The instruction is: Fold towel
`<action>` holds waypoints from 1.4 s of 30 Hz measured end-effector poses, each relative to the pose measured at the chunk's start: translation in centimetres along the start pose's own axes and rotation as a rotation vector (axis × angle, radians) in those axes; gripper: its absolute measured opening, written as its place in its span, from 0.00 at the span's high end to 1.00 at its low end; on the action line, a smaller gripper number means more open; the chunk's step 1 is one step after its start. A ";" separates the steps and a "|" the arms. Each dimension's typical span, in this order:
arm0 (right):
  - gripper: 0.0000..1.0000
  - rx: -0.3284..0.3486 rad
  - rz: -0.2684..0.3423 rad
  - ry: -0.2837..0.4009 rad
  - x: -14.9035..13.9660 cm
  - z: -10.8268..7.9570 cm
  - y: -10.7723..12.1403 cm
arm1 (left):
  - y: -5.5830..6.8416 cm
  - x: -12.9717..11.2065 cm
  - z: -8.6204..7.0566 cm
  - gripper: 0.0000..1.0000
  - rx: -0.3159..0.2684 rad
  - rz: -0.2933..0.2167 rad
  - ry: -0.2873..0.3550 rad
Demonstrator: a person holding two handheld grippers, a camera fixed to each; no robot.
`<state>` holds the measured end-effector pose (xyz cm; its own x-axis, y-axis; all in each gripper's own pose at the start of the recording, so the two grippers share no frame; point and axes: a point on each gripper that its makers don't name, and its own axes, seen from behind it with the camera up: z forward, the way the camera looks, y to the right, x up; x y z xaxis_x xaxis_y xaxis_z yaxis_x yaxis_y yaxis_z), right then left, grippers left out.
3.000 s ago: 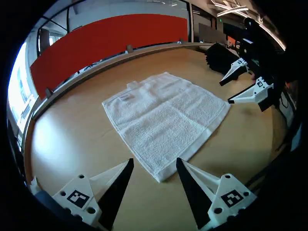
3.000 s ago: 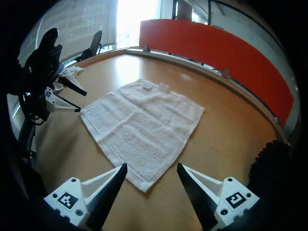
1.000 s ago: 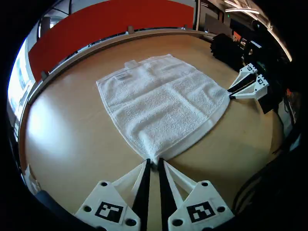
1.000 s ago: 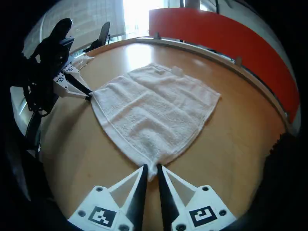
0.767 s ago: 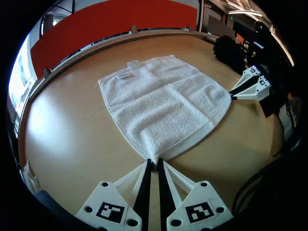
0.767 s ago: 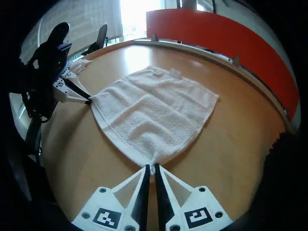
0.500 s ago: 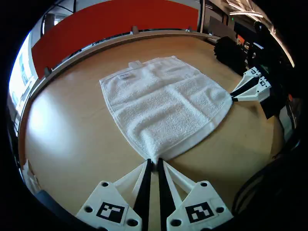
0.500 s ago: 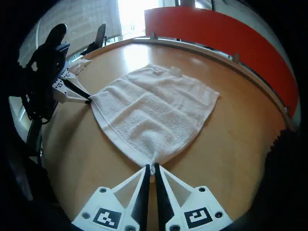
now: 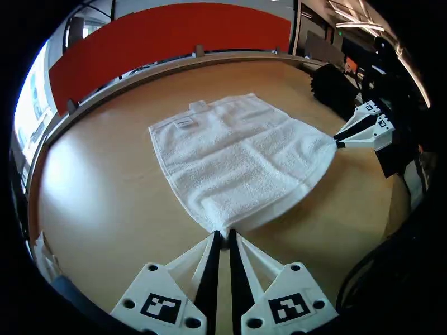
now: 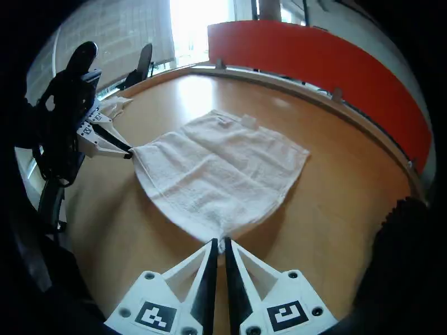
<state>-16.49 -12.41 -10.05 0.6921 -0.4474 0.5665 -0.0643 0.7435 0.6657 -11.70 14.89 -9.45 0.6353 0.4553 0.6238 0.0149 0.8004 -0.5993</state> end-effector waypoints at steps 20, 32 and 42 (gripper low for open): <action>0.91 0.010 0.002 0.090 5.6 -5.4 -1.1 | 1.3 3.0 -6.2 0.88 -0.013 -0.036 0.006; 0.91 0.019 0.000 0.109 7.0 -8.5 -1.9 | 2.8 3.6 -9.4 0.88 -0.032 -0.062 -0.009; 0.91 0.014 0.008 0.112 7.0 -9.8 -2.0 | 3.8 3.9 -10.7 0.88 -0.037 -0.089 -0.002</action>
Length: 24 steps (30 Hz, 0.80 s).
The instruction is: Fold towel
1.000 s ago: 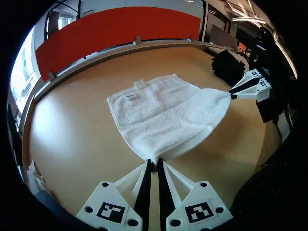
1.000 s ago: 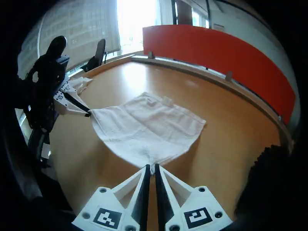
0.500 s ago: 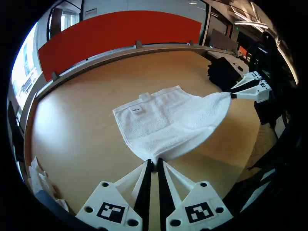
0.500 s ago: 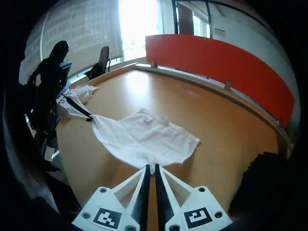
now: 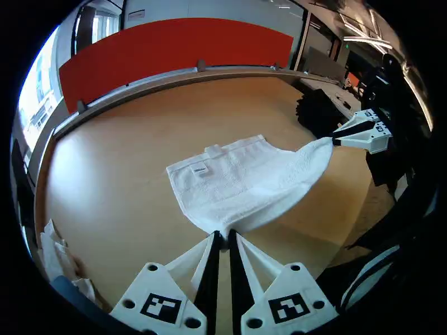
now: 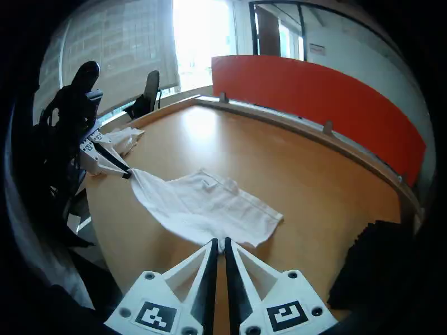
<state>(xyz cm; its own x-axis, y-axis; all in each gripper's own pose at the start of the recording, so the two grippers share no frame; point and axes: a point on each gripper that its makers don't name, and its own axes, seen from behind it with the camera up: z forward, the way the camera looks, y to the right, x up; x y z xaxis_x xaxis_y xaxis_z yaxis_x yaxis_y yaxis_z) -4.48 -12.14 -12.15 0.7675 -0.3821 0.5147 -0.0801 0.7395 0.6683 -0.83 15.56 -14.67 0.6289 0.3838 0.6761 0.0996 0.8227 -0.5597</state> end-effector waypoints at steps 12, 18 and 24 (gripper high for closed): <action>0.91 0.000 -0.006 -0.001 0.1 0.4 0.4 | 0.4 0.4 0.2 0.88 -0.007 -0.015 0.002; 0.91 0.000 -0.010 0.001 0.5 1.3 1.2 | -0.3 1.2 1.0 0.88 -0.002 -0.030 0.009; 0.91 0.005 -0.005 -0.001 0.7 2.7 2.3 | -1.3 2.1 2.5 0.88 0.009 -0.054 0.011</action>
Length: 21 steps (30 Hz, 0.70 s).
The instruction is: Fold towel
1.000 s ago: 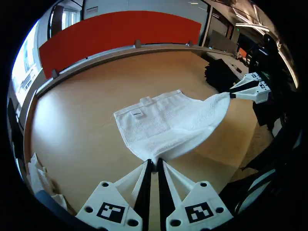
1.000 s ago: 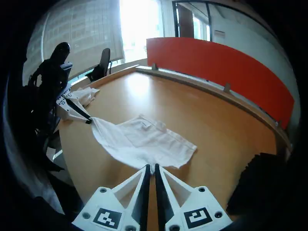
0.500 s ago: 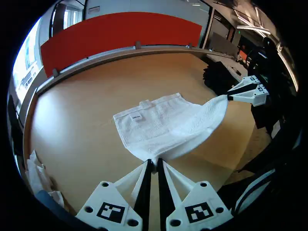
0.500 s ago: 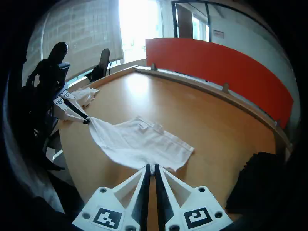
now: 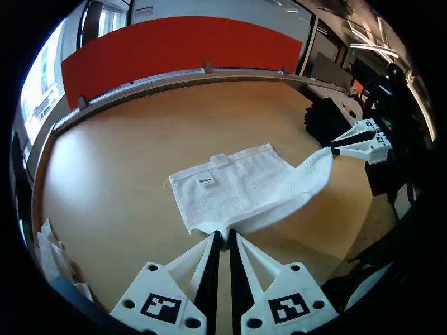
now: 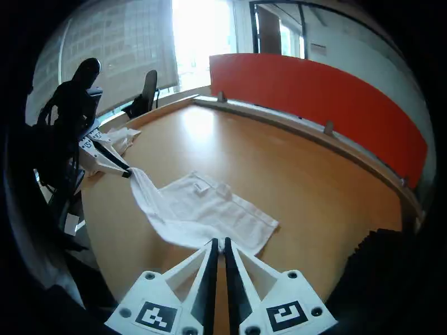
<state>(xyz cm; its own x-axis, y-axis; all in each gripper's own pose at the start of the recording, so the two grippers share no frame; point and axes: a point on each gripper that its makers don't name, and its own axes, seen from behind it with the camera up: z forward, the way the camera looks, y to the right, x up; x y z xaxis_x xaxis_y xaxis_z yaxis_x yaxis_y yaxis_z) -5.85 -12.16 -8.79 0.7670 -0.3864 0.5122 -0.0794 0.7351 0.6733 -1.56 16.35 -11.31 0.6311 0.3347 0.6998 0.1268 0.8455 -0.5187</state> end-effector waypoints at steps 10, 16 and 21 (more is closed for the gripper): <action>0.91 0.006 0.011 -0.013 -0.5 1.8 0.9 | -0.9 0.3 2.1 0.88 -0.005 -0.086 -0.010; 0.91 0.007 0.005 -0.024 -0.6 2.8 1.4 | -1.5 0.8 3.0 0.88 -0.005 -0.101 -0.014; 0.91 0.006 0.002 -0.032 -0.4 3.8 2.2 | -2.4 1.3 3.9 0.88 0.001 -0.101 -0.022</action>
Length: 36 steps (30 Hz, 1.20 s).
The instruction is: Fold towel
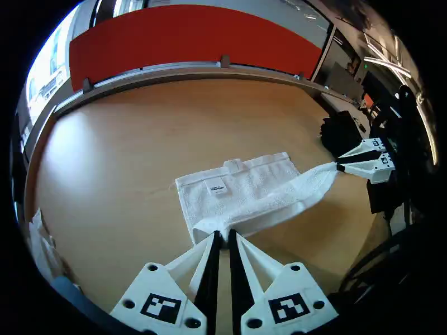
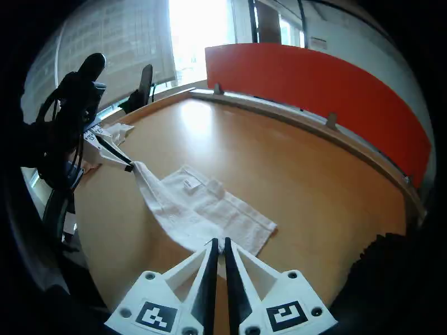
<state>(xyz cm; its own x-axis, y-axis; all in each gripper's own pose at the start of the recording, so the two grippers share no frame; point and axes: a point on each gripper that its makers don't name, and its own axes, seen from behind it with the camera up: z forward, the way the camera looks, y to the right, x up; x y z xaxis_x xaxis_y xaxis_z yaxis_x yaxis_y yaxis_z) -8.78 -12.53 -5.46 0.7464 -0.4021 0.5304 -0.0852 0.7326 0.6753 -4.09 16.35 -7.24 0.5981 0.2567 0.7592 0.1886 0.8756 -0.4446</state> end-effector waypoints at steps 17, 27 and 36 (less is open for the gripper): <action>0.91 0.005 0.020 -0.068 -1.6 4.2 2.9 | -2.7 -0.2 5.3 0.88 0.013 -0.006 -0.065; 0.92 0.002 0.055 -0.085 -1.9 6.3 4.5 | -3.8 0.1 7.7 0.88 0.021 -0.024 -0.091; 0.92 -0.022 0.088 -0.102 -2.4 7.7 5.6 | -4.7 0.7 9.7 0.88 0.040 -0.041 -0.104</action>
<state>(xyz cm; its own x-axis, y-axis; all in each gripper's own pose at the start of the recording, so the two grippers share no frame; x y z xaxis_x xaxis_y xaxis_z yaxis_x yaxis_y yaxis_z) -16.13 -11.67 0.98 0.6652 -0.3891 0.6372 -0.1319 0.7788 0.6132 -12.11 16.40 -0.03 0.5059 0.2596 0.8226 0.1790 0.9013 -0.3945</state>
